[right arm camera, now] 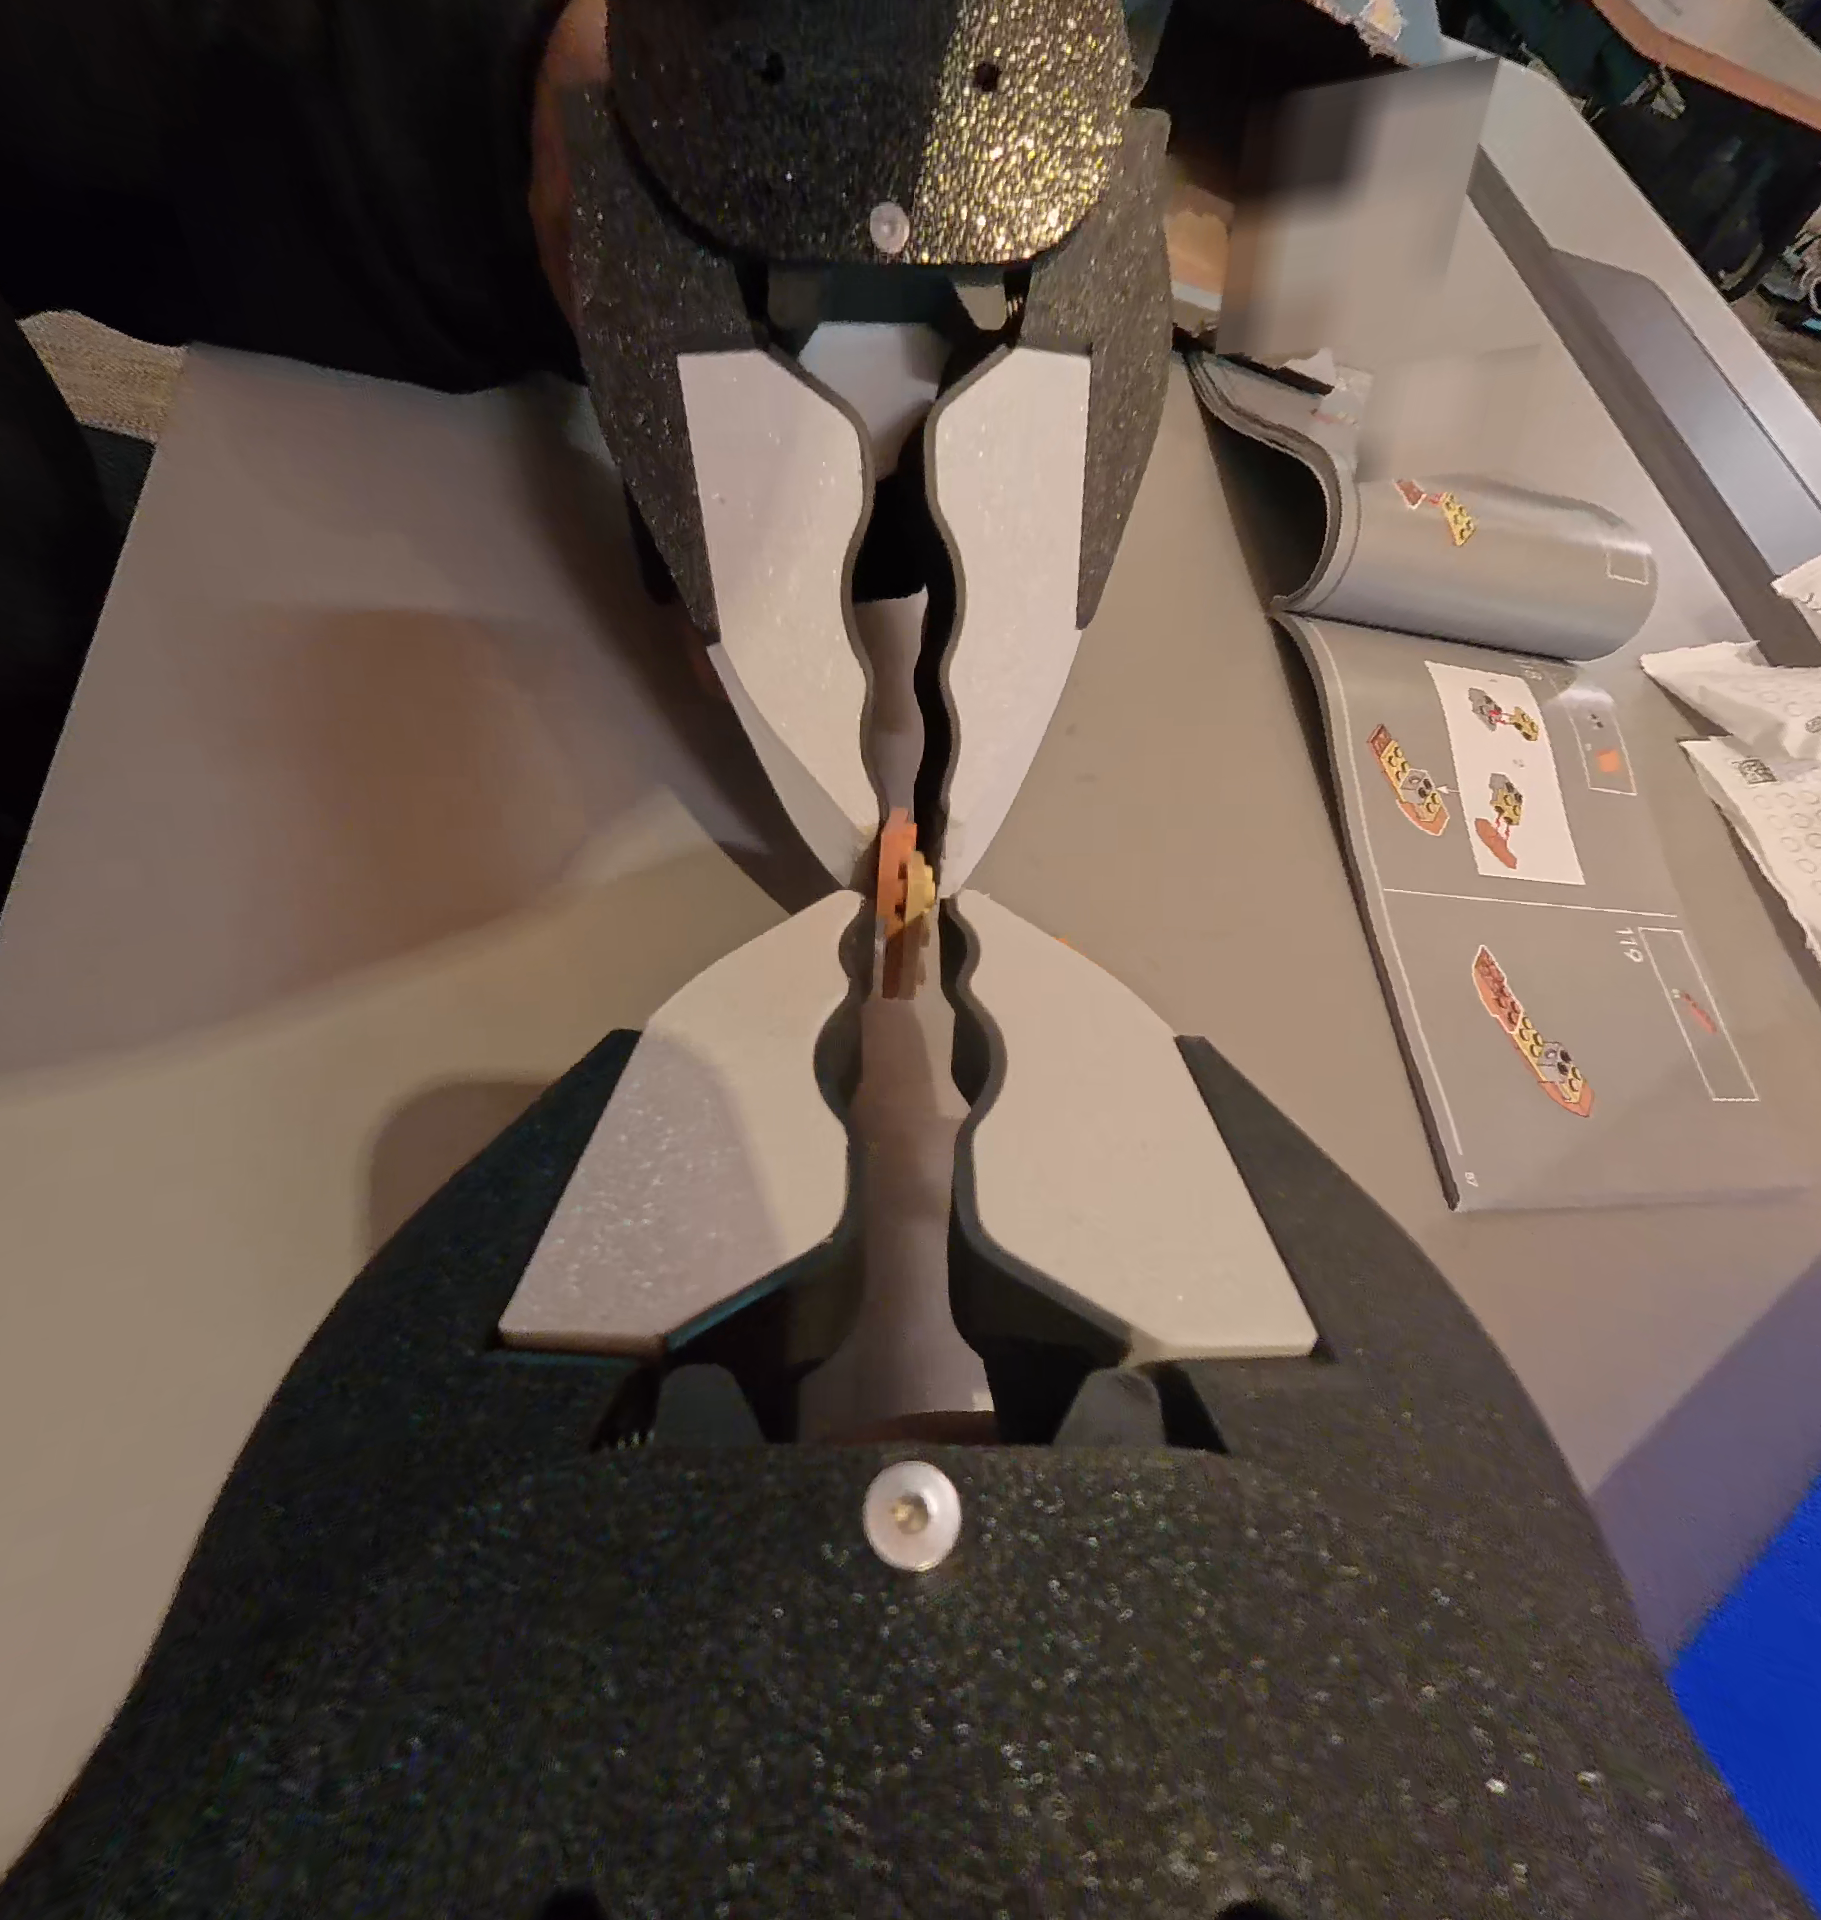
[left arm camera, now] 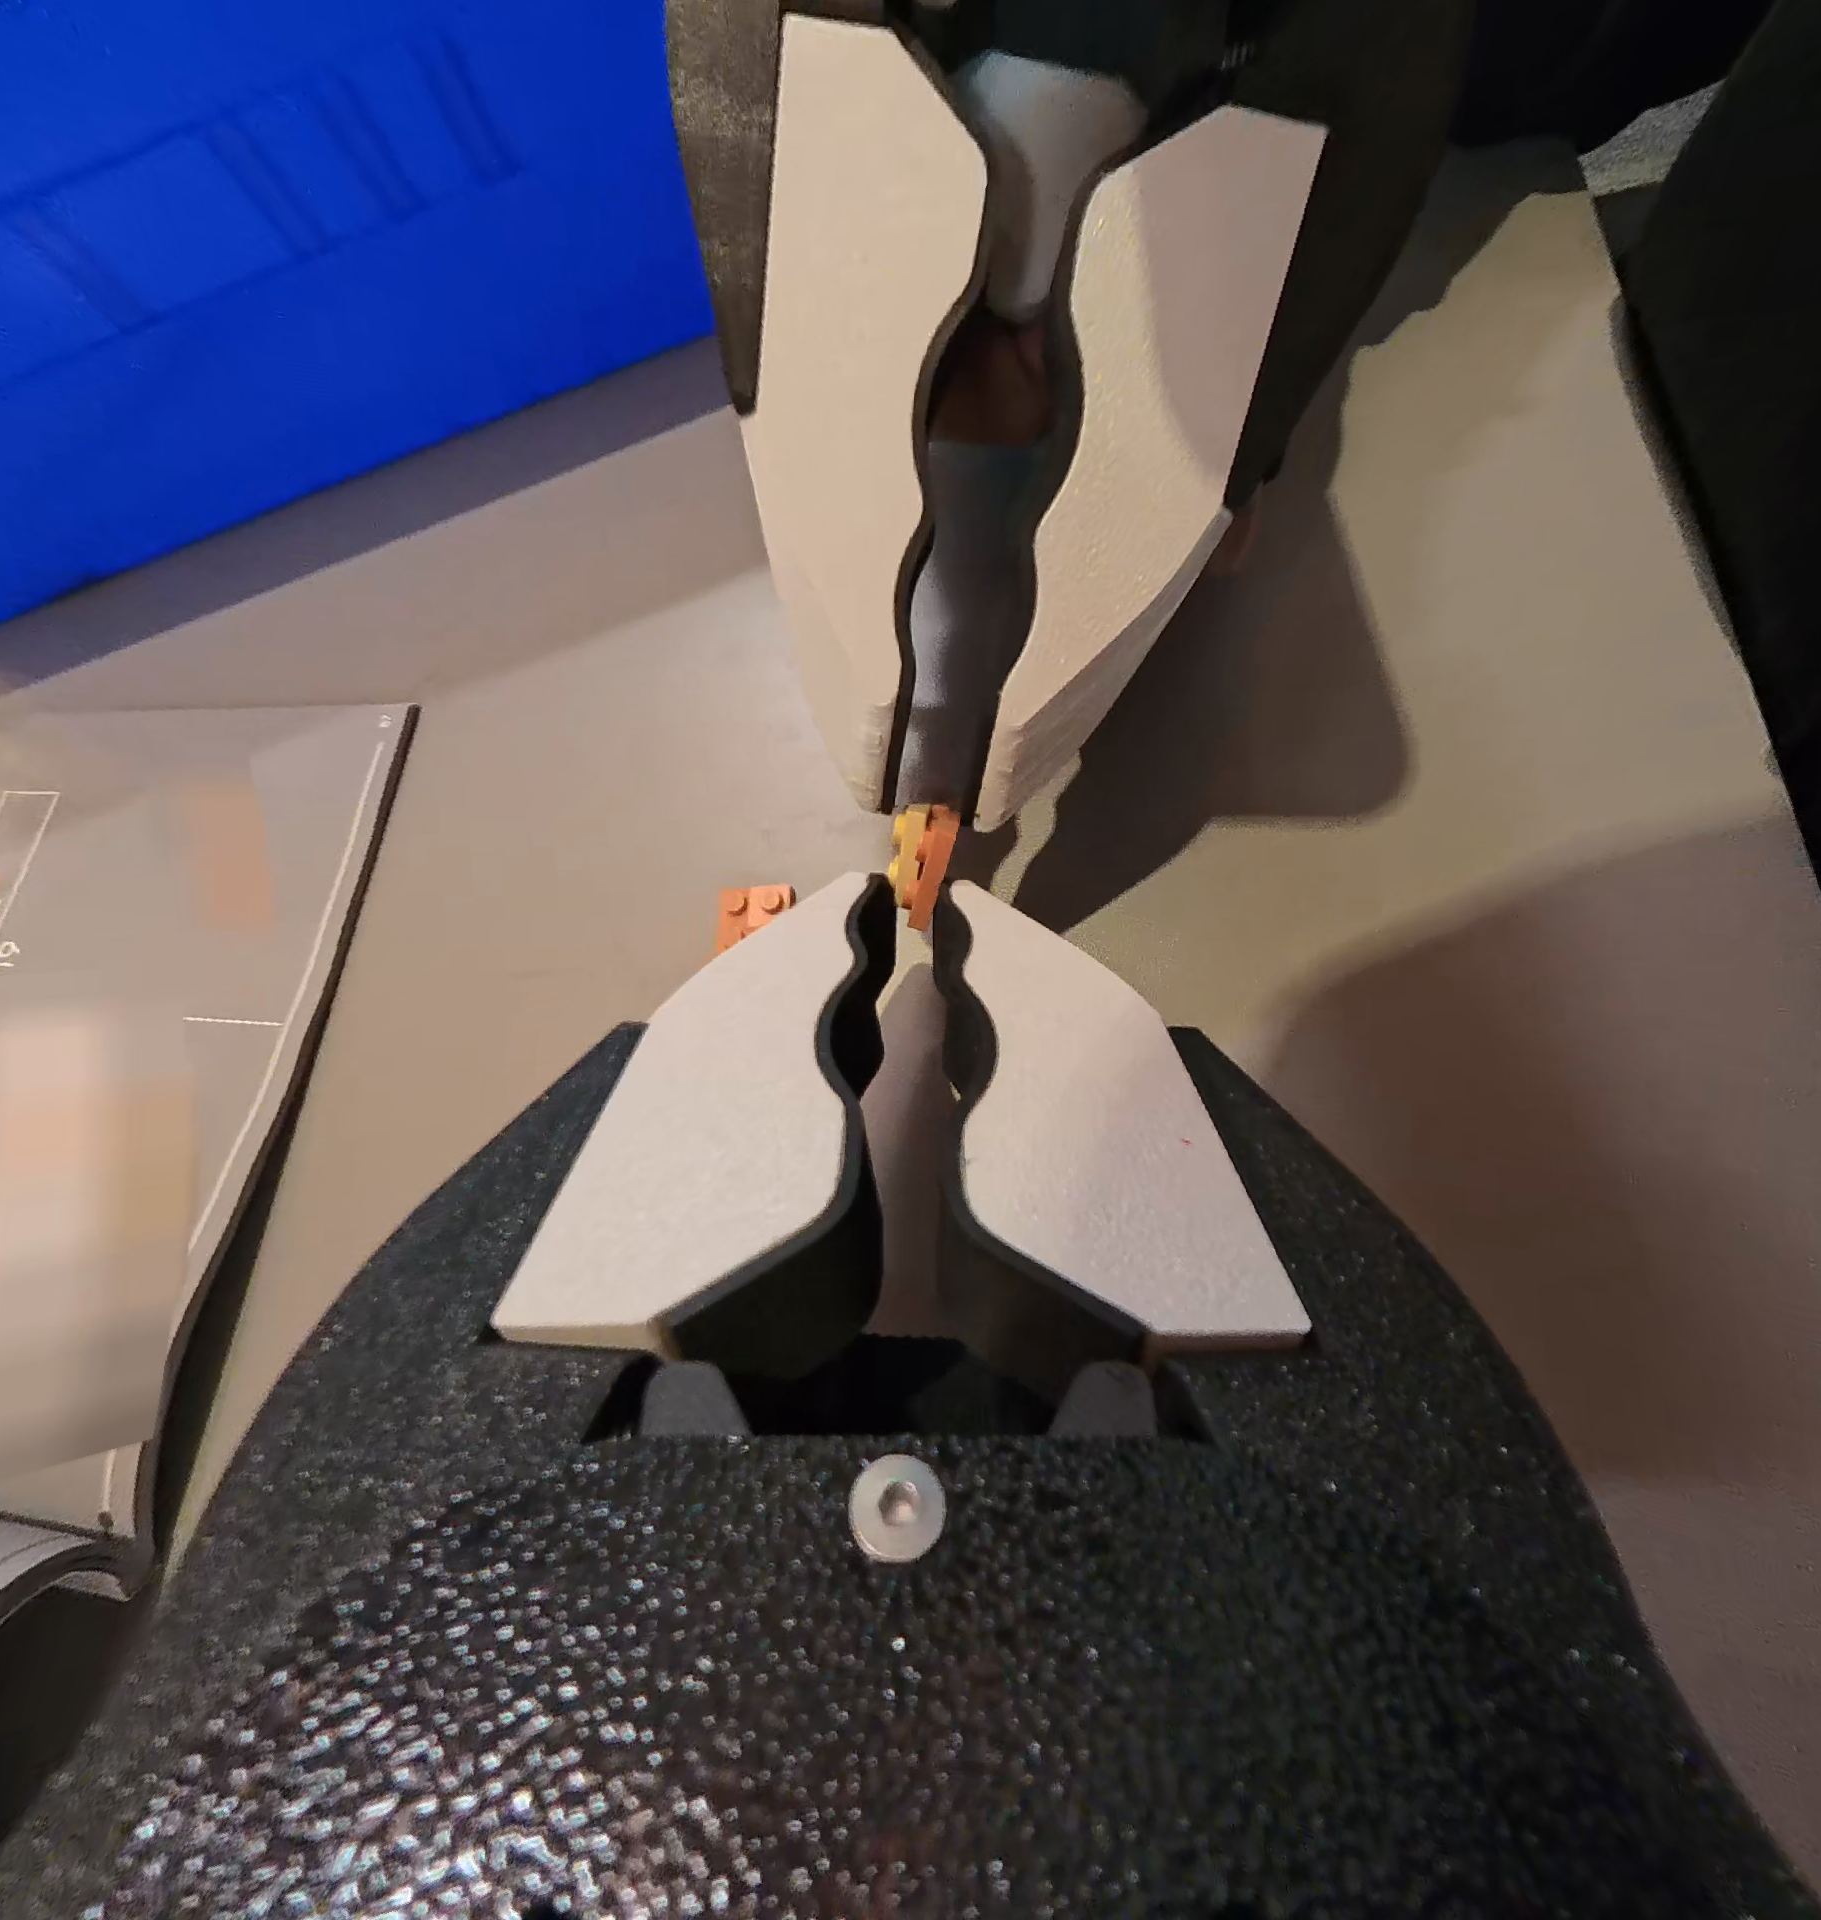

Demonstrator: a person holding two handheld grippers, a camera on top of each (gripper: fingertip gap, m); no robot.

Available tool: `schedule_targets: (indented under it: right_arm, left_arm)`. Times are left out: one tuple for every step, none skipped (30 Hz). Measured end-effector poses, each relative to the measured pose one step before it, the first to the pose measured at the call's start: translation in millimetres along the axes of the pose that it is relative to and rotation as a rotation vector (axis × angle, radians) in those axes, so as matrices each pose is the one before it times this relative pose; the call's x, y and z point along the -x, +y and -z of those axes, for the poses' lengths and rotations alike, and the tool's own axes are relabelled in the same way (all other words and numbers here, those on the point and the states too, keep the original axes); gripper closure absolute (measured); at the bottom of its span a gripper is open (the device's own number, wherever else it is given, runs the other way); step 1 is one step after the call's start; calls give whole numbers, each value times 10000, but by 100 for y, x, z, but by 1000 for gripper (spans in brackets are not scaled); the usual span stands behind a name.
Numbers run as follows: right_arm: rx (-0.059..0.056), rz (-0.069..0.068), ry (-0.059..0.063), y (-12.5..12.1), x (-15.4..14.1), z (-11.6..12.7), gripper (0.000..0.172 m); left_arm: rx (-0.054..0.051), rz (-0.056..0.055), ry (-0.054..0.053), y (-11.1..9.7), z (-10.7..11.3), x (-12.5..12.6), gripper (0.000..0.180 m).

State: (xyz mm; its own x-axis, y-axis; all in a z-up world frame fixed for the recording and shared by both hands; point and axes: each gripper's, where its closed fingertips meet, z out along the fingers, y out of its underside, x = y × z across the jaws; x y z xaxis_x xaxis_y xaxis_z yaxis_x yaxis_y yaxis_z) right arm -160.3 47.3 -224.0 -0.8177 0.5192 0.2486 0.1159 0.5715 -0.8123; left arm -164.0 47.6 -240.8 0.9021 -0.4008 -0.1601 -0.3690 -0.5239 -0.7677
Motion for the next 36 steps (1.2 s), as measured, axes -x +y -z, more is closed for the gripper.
schedule_targets:
  right_arm:
    - [31, 46, 7, 35, 21, -32, 161]
    - [40, 67, 7, 61, 40, -43, 161]
    - [43, 52, -13, 57, 74, -53, 161]
    - [39, 33, -20, 58, 63, -43, 161]
    - [23, 20, -24, 38, 47, -30, 161]
    - [9, 3, -32, 22, 49, -10, 161]
    - [8, -10, -37, 11, 55, -11, 161]
    - [15, -1, -33, 20, 43, -7, 161]
    - [25, 19, -26, 32, 48, -7, 161]
    - [28, 37, -35, 31, 61, -5, 161]
    - [24, 30, -48, 44, 67, -7, 162]
    - [24, -2, -53, 37, 57, 1, 162]
    - [30, -38, -48, 53, 32, -3, 163]
    - [29, -43, -43, 35, 23, -10, 164]
    - [14, -7, -17, 30, 9, 0, 164]
    - [-1, 17, -4, 14, -1, 5, 164]
    - [-13, 0, 2, 5, -3, -14, 164]
    - [-6, -35, -4, 15, -8, -24, 164]
    - [6, -63, -22, 10, -3, -25, 164]
    - [10, -41, -53, 25, 40, -17, 164]
    - [12, 35, -60, 21, 76, -10, 165]
    - [19, 65, -32, 38, 68, 8, 165]
    - [21, 49, 8, 40, 25, -8, 165]
    - [7, 12, 39, 18, -48, 5, 165]
    - [-14, -12, 43, -2, -78, -1, 165]
    - [-44, -12, 39, -29, -83, -10, 164]
    - [-82, -32, 107, -52, -169, -23, 164]
    - [-87, -18, 169, -75, -211, 11, 164]
    - [-63, 55, 153, -54, -160, 53, 164]
    - [39, 92, 92, 88, -88, 22, 159]
    - [170, 61, 125, 278, -168, -29, 150]
    - [186, 84, 95, 306, -124, -29, 149]
    - [64, 120, 67, 145, -41, 7, 150]
    - [-65, 95, 68, -88, -13, 48, 153]
    - [-110, 45, 44, -183, 9, 51, 157]
    - [-66, 18, 75, -152, -62, 16, 160]
  left_arm:
    - [23, -20, -6, -6, -33, -17, 173]
    - [52, -42, -18, 48, -35, -9, 173]
    - [57, -61, -4, 58, -35, -37, 173]
    - [39, -41, 14, 46, -41, -48, 173]
    - [17, -23, 13, 28, -31, -49, 173]
    - [10, -31, 14, 8, -17, -45, 173]
    - [11, -47, 13, -2, -12, -39, 173]
    - [10, -45, 10, -7, -14, -45, 173]
    - [29, -61, -7, 2, -28, -31, 173]
    - [44, -73, -3, 31, -33, -41, 173]
    - [40, -83, 10, 11, -28, -78, 173]
    - [42, -105, -14, 14, -35, -42, 173]
    - [48, -65, -10, 23, -39, -41, 173]
    - [38, -27, 0, 25, -48, -19, 173]
    - [29, -44, -3, 10, -22, -21, 173]
    - [11, -27, -2, -2, -14, -11, 173]
    - [4, -9, 6, 8, -6, -12, 173]
    - [-2, -7, -1, 14, 1, 8, 173]
    - [14, 9, -1, 20, -4, -3, 173]
    - [28, -44, 4, 40, -3, -29, 174]
    - [12, -63, 17, 14, -21, -73, 173]
    - [12, -24, 48, -6, -35, -117, 173]
    - [15, -6, -3, 12, -32, -23, 174]
    - [3, -31, -57, 7, -21, 41, 174]
    - [-14, -14, -66, -1, -7, 97, 174]
    - [-47, 50, -15, -15, 10, 87, 174]
    - [-65, 100, -17, -8, 20, 127, 174]
    - [-71, 77, -134, -34, 49, 286, 174]
    - [-94, -7, -108, -95, 60, 185, 174]
    - [-68, -49, -108, -73, 45, 148, 173]
    - [-48, -67, -124, -27, 61, 160, 173]
    - [-61, -55, -82, -40, 78, 125, 173]
    - [-128, -30, -45, -132, 103, 70, 173]
    - [-165, 16, -37, -206, 107, 81, 174]
    - [-163, 12, -9, -214, 85, 45, 174]
    - [-136, -25, -5, -174, 50, 16, 173]
